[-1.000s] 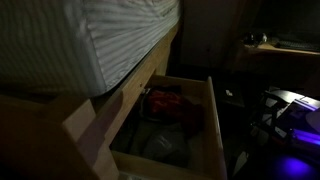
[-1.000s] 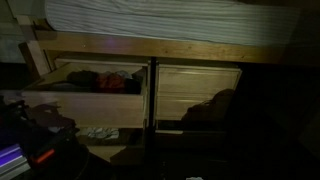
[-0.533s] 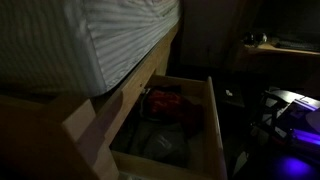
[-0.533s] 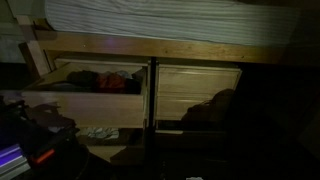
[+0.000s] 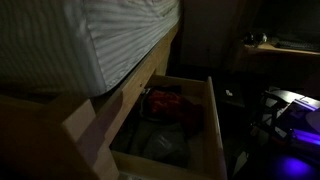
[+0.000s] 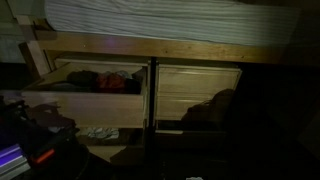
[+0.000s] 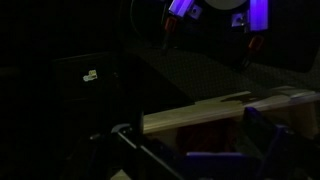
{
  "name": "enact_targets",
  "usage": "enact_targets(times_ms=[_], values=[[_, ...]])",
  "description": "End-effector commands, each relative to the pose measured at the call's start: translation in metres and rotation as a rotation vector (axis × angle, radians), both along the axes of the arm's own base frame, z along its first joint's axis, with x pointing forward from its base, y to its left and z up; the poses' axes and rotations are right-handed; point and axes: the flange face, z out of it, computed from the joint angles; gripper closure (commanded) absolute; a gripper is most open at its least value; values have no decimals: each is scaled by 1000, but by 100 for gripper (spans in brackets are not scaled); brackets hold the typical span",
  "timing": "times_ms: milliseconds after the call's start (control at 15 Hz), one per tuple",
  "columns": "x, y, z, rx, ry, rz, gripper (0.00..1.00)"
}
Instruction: Put the orange cloth at the edge of the bed then put it back
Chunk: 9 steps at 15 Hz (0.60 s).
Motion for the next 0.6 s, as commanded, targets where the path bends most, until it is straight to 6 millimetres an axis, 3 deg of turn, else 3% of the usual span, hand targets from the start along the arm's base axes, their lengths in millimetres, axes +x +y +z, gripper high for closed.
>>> enact_targets(times_ms=[0,267,533], values=[[0,0,1,0,1,0,0],[0,0,1,0,1,0,0],[11,17,-61,21,109,48,0]])
